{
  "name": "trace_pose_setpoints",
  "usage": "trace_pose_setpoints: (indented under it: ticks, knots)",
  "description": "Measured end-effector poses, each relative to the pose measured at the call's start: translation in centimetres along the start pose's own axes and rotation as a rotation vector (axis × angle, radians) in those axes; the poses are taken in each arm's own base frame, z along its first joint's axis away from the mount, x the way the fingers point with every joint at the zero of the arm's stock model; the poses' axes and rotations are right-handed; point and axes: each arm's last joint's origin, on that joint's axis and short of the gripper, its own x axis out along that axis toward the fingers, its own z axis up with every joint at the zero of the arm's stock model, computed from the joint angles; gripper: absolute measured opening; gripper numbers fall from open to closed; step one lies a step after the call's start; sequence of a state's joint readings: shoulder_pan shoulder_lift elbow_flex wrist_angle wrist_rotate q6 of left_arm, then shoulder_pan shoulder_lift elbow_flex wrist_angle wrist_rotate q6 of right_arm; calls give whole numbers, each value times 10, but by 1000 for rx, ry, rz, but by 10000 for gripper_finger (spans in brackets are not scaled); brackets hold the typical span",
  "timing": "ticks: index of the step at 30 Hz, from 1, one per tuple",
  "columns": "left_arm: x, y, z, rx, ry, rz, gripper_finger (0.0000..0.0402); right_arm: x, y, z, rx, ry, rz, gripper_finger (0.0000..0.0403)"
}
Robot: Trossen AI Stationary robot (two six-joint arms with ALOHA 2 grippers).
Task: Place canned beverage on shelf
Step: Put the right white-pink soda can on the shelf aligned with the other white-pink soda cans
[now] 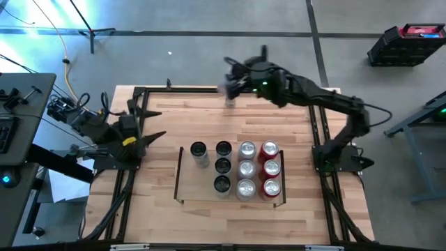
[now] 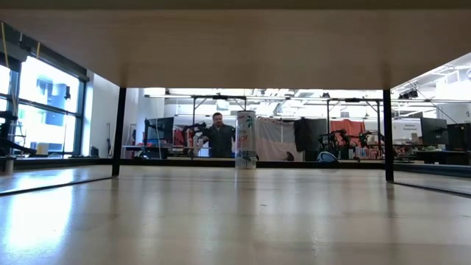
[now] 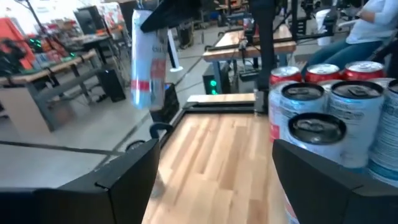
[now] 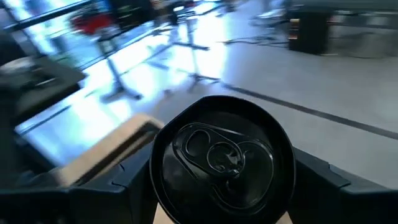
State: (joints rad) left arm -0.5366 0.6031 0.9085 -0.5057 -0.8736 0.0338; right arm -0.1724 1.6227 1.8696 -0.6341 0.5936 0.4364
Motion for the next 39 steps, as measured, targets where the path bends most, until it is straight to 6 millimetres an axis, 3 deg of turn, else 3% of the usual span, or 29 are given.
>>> trace_pose_setpoints:
  ticks: [6,12,18,27,33,39]
  knots:
    - [6,7,7,31,-33,93,338,20,44,5,-45,11,145,254]
    - [17,14,14,55,-66,172,353,25,68,17,-38,-25,272,254]
    - [42,11,18,79,-70,193,352,27,88,13,-137,-63,331,254]
    - [83,16,18,84,-55,313,351,18,102,5,-256,-89,374,254]
    - [103,18,16,88,-91,194,351,20,112,-5,-288,-81,371,254]
    - [124,20,9,104,-50,233,351,26,116,-13,-284,-63,345,254]
